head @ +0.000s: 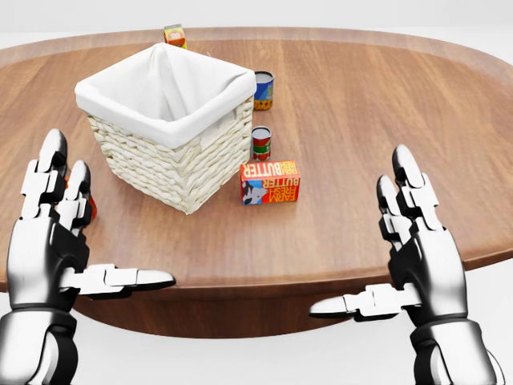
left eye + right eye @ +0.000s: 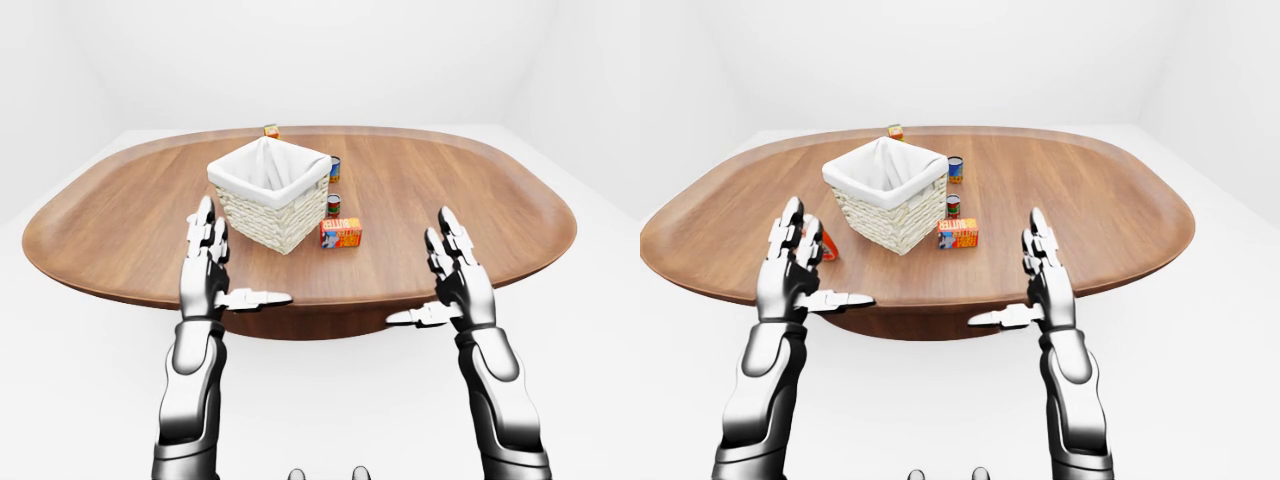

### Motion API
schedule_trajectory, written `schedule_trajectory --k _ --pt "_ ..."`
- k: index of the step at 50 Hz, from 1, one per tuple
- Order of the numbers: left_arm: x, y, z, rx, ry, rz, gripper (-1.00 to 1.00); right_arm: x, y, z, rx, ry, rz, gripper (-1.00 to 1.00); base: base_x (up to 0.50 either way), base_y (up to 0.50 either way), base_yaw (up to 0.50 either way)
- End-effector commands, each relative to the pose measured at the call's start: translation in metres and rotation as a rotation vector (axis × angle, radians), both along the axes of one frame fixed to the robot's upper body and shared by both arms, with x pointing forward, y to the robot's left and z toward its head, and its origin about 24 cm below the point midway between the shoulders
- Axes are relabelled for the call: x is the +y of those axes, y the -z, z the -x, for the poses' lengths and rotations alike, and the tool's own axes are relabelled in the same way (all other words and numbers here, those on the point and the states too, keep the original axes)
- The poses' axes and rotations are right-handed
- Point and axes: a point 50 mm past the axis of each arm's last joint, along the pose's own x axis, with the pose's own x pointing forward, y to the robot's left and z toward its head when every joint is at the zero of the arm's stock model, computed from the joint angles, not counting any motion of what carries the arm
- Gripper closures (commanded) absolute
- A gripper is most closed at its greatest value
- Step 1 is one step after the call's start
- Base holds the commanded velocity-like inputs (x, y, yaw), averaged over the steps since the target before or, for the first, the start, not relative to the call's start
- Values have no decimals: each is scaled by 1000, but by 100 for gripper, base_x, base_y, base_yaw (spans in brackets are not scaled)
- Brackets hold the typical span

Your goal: Pick up the butter and put it in the basket.

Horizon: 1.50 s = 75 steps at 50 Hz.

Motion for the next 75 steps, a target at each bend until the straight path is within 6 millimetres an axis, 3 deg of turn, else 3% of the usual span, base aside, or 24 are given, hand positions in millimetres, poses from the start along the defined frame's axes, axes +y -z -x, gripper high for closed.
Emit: schedule_trajectory --k 1,19,60,75 --pt "3 -28 0 -119 6 -10 -100 2 -30 -6 -127 -18 -3 -100 0 0 0" --pt "0 -29 1 -124 15 -14 -100 7 -33 -9 -140 -26 -32 -100 2 1 0" --pt "-2 -27 5 -118 17 0 -100 7 -34 -5 -144 -19 -44 -100 44 12 0" --pt "-1 -26 5 -114 17 1 -100 8 -33 -5 -142 -20 -39 -100 21 15 0"
